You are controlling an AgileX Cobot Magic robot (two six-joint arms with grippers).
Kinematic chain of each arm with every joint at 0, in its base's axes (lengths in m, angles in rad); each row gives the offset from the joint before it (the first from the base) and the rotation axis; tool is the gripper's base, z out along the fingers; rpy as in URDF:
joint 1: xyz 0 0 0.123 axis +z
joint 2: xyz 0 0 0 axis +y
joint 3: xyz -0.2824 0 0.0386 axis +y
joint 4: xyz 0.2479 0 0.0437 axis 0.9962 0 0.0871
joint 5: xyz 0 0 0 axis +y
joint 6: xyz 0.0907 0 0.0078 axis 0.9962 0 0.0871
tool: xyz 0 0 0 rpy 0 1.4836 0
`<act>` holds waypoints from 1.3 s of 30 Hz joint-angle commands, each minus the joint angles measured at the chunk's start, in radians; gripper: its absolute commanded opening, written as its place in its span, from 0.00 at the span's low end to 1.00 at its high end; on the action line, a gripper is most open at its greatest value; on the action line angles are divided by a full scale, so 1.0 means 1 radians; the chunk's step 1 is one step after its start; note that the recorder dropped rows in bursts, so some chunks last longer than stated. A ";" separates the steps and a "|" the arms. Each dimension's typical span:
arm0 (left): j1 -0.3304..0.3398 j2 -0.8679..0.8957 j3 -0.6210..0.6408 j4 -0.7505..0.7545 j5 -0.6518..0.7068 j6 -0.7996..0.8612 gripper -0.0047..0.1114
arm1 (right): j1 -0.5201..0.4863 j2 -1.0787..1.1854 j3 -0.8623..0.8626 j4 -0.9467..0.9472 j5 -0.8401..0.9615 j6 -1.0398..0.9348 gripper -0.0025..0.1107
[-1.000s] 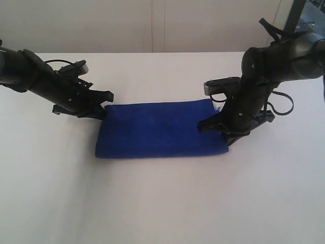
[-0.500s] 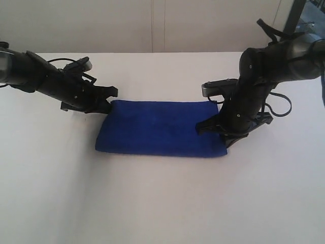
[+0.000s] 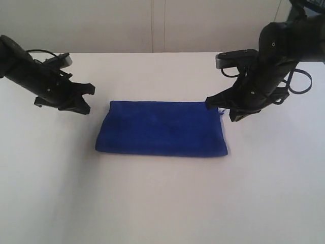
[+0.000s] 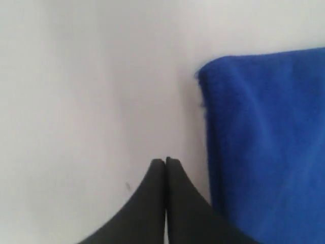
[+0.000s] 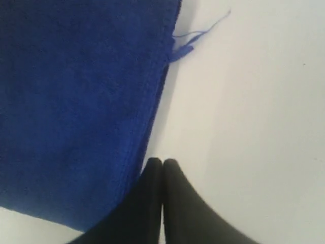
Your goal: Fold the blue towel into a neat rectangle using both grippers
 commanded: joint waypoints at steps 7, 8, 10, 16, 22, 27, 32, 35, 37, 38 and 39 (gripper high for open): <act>-0.179 -0.058 0.005 -0.100 -0.107 0.047 0.04 | 0.051 0.059 0.004 0.164 -0.076 -0.105 0.02; -0.186 -0.049 0.005 -0.100 -0.107 0.047 0.04 | 0.051 0.071 0.004 0.164 -0.080 -0.105 0.02; -0.191 -0.033 0.005 -0.096 -0.107 0.047 0.04 | 0.051 0.087 0.004 0.162 -0.085 -0.105 0.02; -0.190 0.022 0.005 -0.092 -0.110 0.045 0.04 | 0.049 0.118 0.004 0.136 -0.091 -0.105 0.02; -0.190 0.032 0.007 -0.064 -0.129 0.045 0.04 | 0.049 0.164 0.004 0.113 -0.091 -0.119 0.02; -0.190 0.032 0.007 -0.064 -0.121 0.043 0.04 | 0.049 0.162 0.004 0.113 -0.109 -0.117 0.02; -0.190 0.009 0.003 -0.075 -0.108 0.043 0.04 | 0.049 0.127 0.004 0.113 -0.113 -0.117 0.02; -0.190 -0.024 0.003 -0.075 -0.106 0.045 0.04 | 0.049 0.088 0.004 0.113 -0.120 -0.117 0.02; -0.190 -0.040 0.003 -0.075 -0.106 0.049 0.04 | 0.049 0.071 0.004 0.113 -0.120 -0.117 0.02; -0.190 -0.045 0.003 -0.073 -0.106 0.049 0.04 | 0.049 0.064 0.004 0.118 -0.120 -0.117 0.02; -0.190 -0.045 0.003 -0.073 -0.106 0.049 0.04 | 0.049 0.064 0.004 0.118 -0.123 -0.117 0.02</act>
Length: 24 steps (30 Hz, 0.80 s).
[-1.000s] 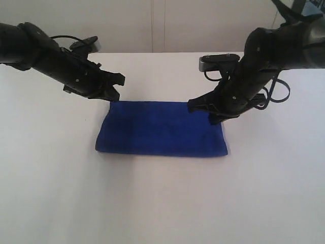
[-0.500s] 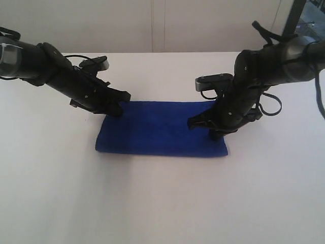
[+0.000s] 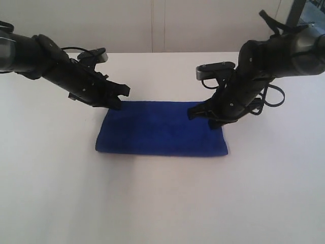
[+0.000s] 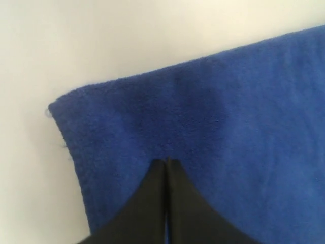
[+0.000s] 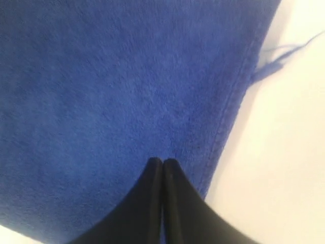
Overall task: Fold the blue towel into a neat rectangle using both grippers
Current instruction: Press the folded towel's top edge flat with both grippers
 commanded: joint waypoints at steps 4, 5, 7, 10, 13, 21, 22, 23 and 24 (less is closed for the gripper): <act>-0.002 -0.014 0.006 -0.010 0.015 0.006 0.04 | -0.002 -0.013 0.004 -0.004 -0.041 -0.009 0.02; -0.002 -0.007 0.006 -0.008 0.015 0.006 0.04 | -0.002 -0.003 0.004 -0.004 -0.049 -0.009 0.02; -0.002 0.018 0.006 -0.003 0.015 0.006 0.04 | -0.002 0.012 0.004 -0.004 -0.053 -0.009 0.02; -0.002 0.045 0.006 -0.001 0.017 0.012 0.04 | -0.002 0.027 0.004 -0.004 -0.053 -0.009 0.02; -0.002 0.052 0.006 0.009 0.013 0.024 0.04 | -0.002 0.041 0.004 -0.006 -0.053 -0.009 0.02; -0.001 0.033 0.005 0.026 0.012 0.026 0.04 | -0.002 0.042 0.004 -0.006 -0.053 -0.009 0.02; -0.001 0.022 0.005 0.026 0.014 0.026 0.04 | -0.002 0.036 0.004 -0.006 -0.053 -0.009 0.02; -0.001 0.013 0.005 0.026 0.014 0.026 0.04 | -0.002 0.029 0.004 -0.006 -0.053 -0.009 0.02; -0.001 0.000 0.005 0.026 0.016 0.026 0.04 | -0.002 0.021 0.004 -0.006 -0.053 -0.009 0.02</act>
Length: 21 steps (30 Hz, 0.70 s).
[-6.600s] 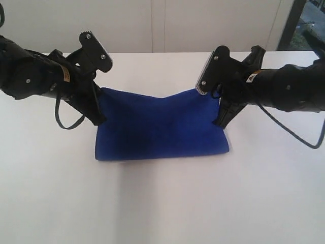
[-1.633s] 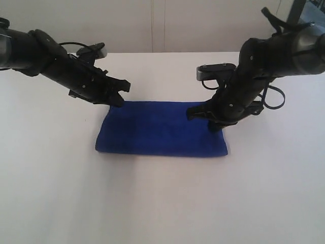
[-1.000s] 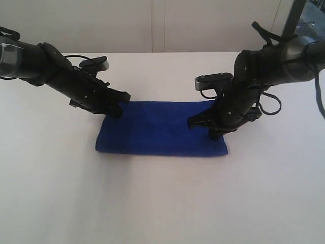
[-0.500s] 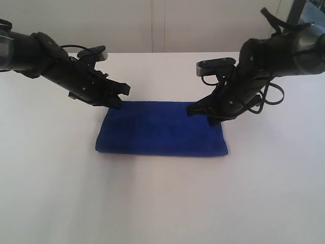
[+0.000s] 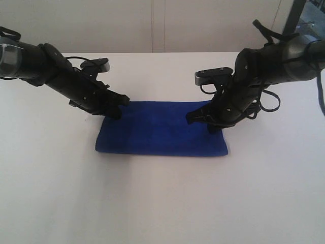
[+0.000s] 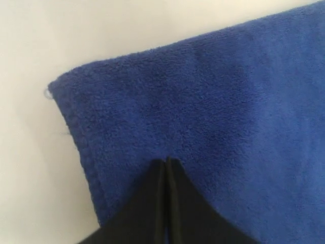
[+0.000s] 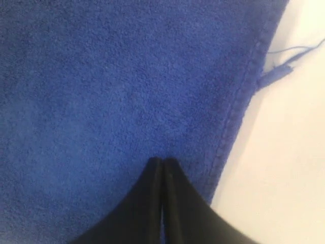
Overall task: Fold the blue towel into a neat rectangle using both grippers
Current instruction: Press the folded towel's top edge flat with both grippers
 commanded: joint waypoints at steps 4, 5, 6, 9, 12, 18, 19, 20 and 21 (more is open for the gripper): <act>-0.001 -0.090 0.005 -0.016 0.027 0.007 0.04 | -0.002 -0.053 0.004 -0.006 -0.007 -0.009 0.02; -0.001 -0.092 0.005 -0.018 0.040 0.007 0.04 | -0.002 -0.056 0.004 -0.006 -0.007 -0.009 0.02; -0.003 -0.092 0.005 -0.018 0.050 0.007 0.04 | -0.002 -0.056 0.004 -0.006 -0.007 -0.009 0.02; -0.010 -0.087 0.005 -0.019 0.083 0.016 0.04 | -0.002 -0.054 0.004 -0.004 -0.009 -0.009 0.02; -0.020 -0.068 0.007 -0.019 0.086 0.018 0.04 | -0.002 -0.051 0.004 -0.004 -0.009 -0.009 0.02; -0.039 -0.008 0.007 -0.019 0.081 0.029 0.04 | -0.002 -0.048 0.004 -0.004 -0.009 -0.009 0.02; -0.039 0.001 0.007 -0.019 0.081 0.033 0.04 | -0.002 -0.048 0.004 -0.004 -0.009 -0.009 0.02; -0.039 0.007 0.007 -0.019 0.081 0.033 0.04 | -0.002 -0.048 0.004 -0.004 -0.009 -0.009 0.02; -0.039 0.008 0.007 -0.019 0.081 0.033 0.04 | -0.002 -0.048 0.004 -0.004 -0.009 -0.009 0.02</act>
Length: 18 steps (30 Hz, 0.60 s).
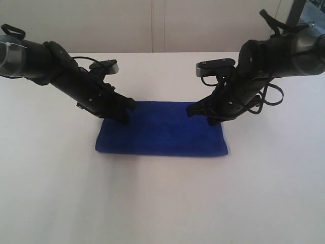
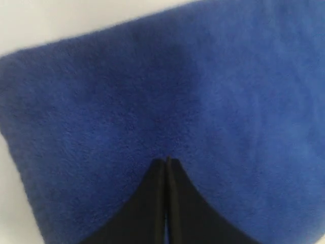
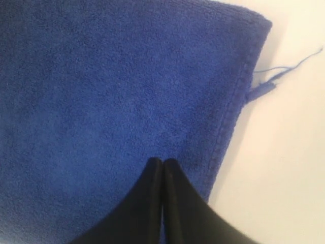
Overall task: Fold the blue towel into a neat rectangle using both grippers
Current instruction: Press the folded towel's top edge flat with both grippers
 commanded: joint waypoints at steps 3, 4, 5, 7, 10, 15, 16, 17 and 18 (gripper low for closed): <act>-0.005 0.019 0.007 -0.008 0.017 0.010 0.04 | -0.002 -0.003 0.004 -0.004 -0.007 -0.009 0.02; -0.005 0.019 0.005 -0.008 0.017 0.010 0.04 | -0.002 -0.003 0.004 -0.004 -0.007 -0.009 0.02; -0.005 0.019 0.003 -0.008 0.019 0.010 0.04 | -0.002 -0.003 0.004 -0.004 -0.007 -0.009 0.02; -0.005 0.010 0.003 -0.010 0.030 0.010 0.04 | -0.002 -0.003 0.004 -0.004 -0.002 -0.009 0.02; -0.005 -0.017 0.003 -0.010 0.045 0.010 0.04 | -0.002 -0.003 0.004 -0.004 -0.002 -0.009 0.02; -0.005 -0.069 0.003 0.003 0.025 0.051 0.04 | -0.002 -0.003 0.004 -0.004 -0.005 -0.009 0.02; -0.005 -0.071 0.003 0.008 0.020 0.054 0.04 | -0.002 -0.003 0.004 -0.004 -0.008 -0.009 0.02; -0.005 -0.071 0.003 0.020 0.020 0.054 0.04 | -0.002 -0.003 0.004 -0.004 -0.009 -0.009 0.02; -0.005 -0.071 0.003 0.031 0.020 0.054 0.04 | -0.002 -0.003 0.004 -0.004 -0.009 -0.009 0.02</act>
